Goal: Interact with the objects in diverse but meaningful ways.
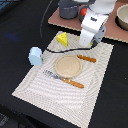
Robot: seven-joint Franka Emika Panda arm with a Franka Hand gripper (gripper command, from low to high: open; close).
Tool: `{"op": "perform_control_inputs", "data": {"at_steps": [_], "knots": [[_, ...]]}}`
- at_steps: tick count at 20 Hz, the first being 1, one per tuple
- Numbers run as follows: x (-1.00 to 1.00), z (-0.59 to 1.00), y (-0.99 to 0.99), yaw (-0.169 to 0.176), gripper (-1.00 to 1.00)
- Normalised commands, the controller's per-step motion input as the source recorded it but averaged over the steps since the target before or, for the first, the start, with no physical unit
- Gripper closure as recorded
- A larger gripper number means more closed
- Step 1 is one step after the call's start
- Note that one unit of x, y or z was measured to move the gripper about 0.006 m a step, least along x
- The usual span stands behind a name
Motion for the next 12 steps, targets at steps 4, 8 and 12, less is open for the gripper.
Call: {"op": "perform_control_inputs", "data": {"at_steps": [4, 8, 12], "knots": [[-0.68, -0.24, 0.18, 0.123, 1.00], [-0.58, -0.20, 0.11, 0.112, -1.00], [-0.47, -0.11, 0.04, 0.093, -1.00]]}}
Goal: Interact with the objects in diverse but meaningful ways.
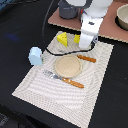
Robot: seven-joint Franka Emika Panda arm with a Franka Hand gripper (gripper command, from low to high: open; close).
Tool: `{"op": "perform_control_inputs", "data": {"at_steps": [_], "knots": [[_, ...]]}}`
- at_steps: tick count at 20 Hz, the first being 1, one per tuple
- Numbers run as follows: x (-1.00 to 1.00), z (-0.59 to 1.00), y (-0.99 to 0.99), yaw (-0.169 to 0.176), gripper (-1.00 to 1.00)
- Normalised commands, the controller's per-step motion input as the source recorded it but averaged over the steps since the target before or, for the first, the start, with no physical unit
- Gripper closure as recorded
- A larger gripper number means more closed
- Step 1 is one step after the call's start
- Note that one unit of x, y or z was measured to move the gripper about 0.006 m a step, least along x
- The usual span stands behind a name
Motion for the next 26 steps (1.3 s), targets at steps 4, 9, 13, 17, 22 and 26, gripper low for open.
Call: {"op": "perform_control_inputs", "data": {"at_steps": [4, 9, 13, 17, 22, 26], "knots": [[-0.59, 0.00, 0.00, 0.087, -1.00], [-0.85, 0.00, -0.05, 0.073, -1.00], [-0.94, 0.00, -0.22, 0.001, -1.00], [-0.94, 0.00, -0.21, 0.000, -1.00], [-0.94, -0.03, -0.20, -0.003, -1.00], [-0.94, -0.01, -0.18, -0.033, -1.00]]}}
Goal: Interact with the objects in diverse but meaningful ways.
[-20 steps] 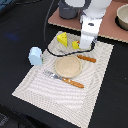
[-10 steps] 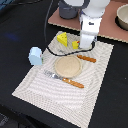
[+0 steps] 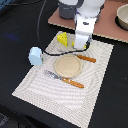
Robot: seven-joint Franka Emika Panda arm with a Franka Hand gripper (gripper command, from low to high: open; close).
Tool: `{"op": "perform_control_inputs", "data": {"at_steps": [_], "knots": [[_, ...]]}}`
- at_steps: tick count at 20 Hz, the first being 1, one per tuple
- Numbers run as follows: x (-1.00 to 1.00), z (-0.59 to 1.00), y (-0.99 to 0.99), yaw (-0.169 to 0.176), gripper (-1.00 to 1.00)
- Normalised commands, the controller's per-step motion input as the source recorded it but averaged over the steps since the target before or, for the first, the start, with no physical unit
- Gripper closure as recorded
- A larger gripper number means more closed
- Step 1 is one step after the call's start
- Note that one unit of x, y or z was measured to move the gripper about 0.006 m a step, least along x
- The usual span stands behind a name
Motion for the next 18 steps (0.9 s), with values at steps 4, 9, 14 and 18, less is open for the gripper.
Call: {"op": "perform_control_inputs", "data": {"at_steps": [4, 9, 14, 18], "knots": [[-0.78, 0.01, -0.24, -0.106, -1.00], [-0.64, 0.00, -0.10, -0.177, -1.00], [-0.59, 0.00, -0.05, -0.197, -1.00], [-0.69, -0.01, 0.28, -0.118, -1.00]]}}
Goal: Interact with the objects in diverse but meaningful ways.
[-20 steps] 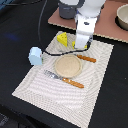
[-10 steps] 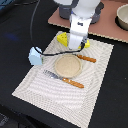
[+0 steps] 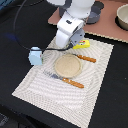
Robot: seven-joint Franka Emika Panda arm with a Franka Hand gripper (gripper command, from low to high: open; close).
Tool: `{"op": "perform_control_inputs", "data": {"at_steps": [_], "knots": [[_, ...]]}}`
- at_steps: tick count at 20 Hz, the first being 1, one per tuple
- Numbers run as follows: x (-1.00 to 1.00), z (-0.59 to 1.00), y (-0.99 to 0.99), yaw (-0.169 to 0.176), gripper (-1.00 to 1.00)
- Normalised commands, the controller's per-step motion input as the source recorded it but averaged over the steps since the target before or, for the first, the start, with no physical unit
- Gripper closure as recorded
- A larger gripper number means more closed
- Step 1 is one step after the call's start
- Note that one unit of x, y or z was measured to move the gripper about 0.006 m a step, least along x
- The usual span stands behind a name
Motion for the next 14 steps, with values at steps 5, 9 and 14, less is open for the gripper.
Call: {"op": "perform_control_inputs", "data": {"at_steps": [5, 9, 14], "knots": [[-0.95, -0.07, 0.39, -0.023, -1.00], [-1.00, -0.14, 0.47, 0.000, -1.00], [-1.00, -0.19, 0.43, 0.000, -1.00]]}}
